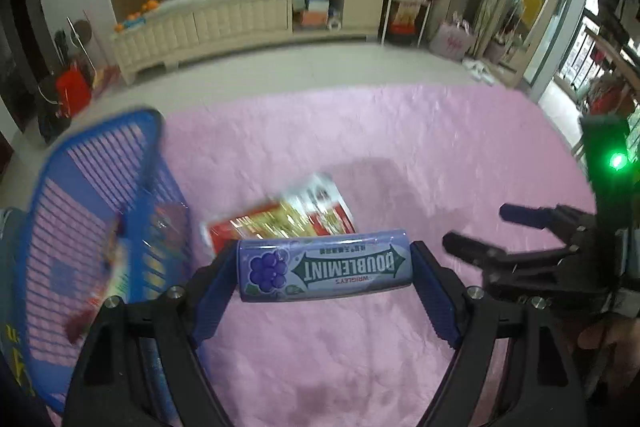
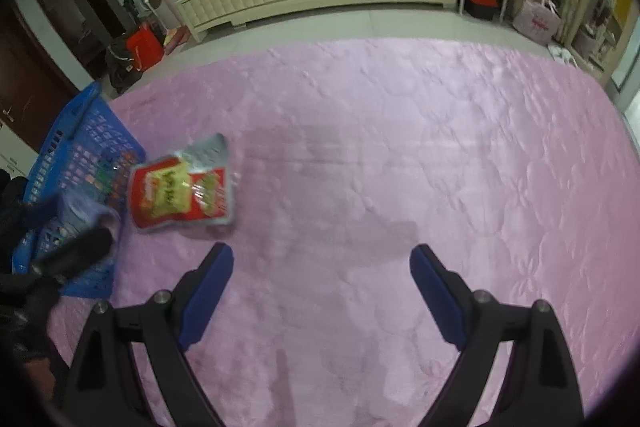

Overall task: Organize snacks
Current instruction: 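Carry the gum box over the basket with the left gripper while the right gripper grasps the red snack bag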

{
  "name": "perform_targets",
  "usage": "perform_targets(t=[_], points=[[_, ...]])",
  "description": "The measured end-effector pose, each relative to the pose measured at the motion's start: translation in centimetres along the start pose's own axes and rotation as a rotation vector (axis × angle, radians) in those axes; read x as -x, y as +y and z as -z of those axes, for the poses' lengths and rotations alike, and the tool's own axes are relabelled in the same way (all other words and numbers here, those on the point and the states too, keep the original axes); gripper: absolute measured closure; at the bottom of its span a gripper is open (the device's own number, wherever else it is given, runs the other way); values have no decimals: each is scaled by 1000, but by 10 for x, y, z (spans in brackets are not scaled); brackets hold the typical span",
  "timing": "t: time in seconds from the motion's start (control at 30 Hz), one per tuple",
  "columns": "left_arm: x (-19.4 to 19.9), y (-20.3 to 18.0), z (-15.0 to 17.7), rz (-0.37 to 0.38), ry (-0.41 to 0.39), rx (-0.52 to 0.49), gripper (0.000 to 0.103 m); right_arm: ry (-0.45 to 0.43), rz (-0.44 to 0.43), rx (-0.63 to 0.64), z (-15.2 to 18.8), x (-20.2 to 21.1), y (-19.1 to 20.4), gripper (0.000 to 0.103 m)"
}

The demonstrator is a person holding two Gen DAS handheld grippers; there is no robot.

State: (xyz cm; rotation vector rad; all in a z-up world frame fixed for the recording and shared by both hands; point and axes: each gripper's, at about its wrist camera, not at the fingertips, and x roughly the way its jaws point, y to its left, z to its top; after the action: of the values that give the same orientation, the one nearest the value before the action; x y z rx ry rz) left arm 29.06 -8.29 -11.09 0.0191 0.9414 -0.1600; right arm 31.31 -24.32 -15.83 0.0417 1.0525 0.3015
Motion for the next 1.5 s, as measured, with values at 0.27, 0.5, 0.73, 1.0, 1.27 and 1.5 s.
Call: perform_targets(t=[0.27,0.5,0.73,1.0,1.27,1.5], points=[[36,57,-9,-80,-55,75,22,-8,-66,81,-21,-10,67,11],[50,100,6,-152,-36,124,22,5,-24,271,-22,-30,119,11],[39,145,20,-160,34,218,22,58,23,534,-18,-46,159,10],[16,171,23,-174,107,241,22,142,3,800,-17,-80,182,10],[5,179,16,-175,121,241,22,243,-82,926,-24,-118,196,10],[1,177,13,-167,134,208,22,288,-71,1031,-18,-137,202,14]])
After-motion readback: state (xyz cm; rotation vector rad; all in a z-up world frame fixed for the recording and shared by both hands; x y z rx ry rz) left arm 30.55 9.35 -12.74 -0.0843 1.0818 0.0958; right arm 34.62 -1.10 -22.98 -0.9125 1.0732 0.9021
